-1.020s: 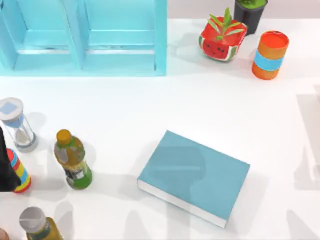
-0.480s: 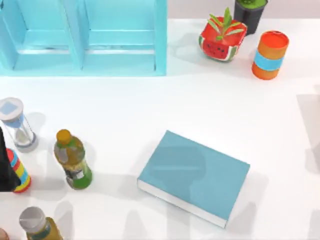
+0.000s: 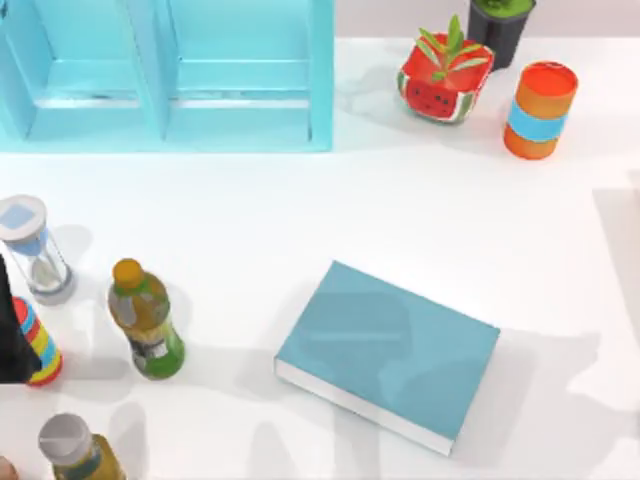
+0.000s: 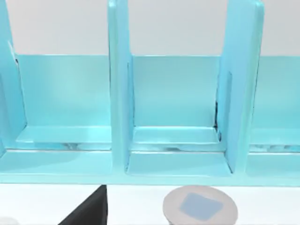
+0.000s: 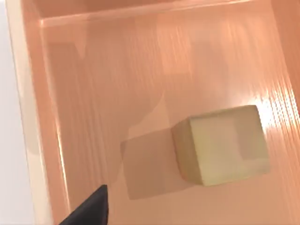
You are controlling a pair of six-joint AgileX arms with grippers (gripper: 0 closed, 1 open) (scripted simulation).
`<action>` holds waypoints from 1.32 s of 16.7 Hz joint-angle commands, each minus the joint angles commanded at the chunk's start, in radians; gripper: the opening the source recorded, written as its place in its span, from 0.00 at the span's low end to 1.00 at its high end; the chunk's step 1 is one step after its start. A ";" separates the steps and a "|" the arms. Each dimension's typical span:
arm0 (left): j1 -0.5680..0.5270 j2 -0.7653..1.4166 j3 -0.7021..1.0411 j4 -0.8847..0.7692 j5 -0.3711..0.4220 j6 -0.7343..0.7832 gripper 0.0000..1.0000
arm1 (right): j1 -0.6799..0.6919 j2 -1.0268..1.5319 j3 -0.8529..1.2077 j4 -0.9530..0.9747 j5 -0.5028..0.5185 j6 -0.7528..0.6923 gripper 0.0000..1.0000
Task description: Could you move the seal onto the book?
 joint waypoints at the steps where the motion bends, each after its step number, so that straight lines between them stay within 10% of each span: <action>1: 0.000 0.000 0.000 0.000 0.000 0.000 1.00 | -0.014 0.100 0.084 -0.061 0.002 -0.025 1.00; 11: 0.000 0.000 0.000 0.000 0.000 0.000 1.00 | -0.065 0.604 0.519 -0.453 0.008 -0.227 1.00; 22: 0.000 0.000 0.000 0.000 0.000 0.000 1.00 | -0.061 0.641 0.385 -0.283 0.009 -0.225 1.00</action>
